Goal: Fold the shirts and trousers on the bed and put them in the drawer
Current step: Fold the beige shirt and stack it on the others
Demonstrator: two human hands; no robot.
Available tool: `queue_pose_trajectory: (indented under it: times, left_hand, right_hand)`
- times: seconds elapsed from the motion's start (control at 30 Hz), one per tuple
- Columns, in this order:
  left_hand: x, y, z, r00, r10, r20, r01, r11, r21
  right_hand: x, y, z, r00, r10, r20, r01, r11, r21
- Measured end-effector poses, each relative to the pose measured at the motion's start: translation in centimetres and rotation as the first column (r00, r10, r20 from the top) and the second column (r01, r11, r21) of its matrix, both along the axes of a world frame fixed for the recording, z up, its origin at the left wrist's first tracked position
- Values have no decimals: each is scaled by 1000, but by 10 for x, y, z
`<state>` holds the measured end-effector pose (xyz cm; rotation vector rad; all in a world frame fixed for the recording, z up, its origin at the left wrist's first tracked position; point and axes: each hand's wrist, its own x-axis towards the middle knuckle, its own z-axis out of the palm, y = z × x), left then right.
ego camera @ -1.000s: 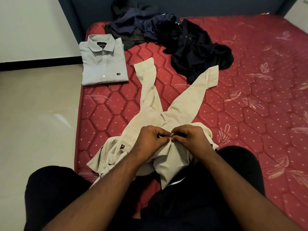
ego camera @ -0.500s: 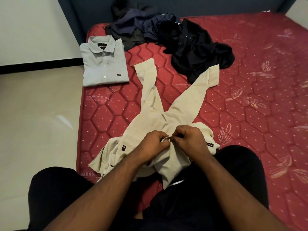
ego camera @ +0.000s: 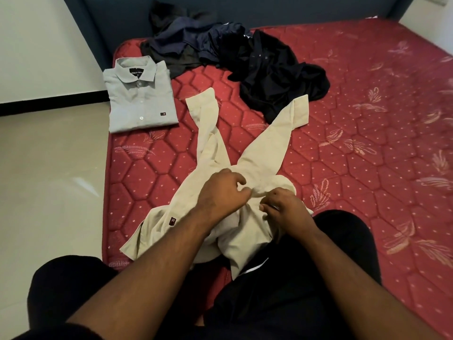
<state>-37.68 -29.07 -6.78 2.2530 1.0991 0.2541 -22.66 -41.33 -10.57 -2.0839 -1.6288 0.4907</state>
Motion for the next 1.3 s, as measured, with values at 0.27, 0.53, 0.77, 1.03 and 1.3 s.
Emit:
queue_pose_trajectory:
  times: [0.27,0.53,0.77,1.03,1.3]
  left_hand:
    - [42,-18,-26,993,115,30,-112,990,-86]
    - [22,-14,-34,875,324,360,-46,795,-605]
    - [15,-7,-28,859,321,398,11,766,-643]
    - [14,-6,-20,773,419,476,6,745,-667]
    - [18,-13,-14,696,515,500,53,658,-751]
  right_hand:
    - [8,-8,-3,996,85,-7,-83,952,-295]
    - [35,-10,26,992,-16,-129,2,994,-107]
    - [45,-5,41,952,65,-298,-126,974,-190]
    - [26,10,32,997,12,71,-39,917,398]
    - [13,18,30,989,56,-138,5,914,405]
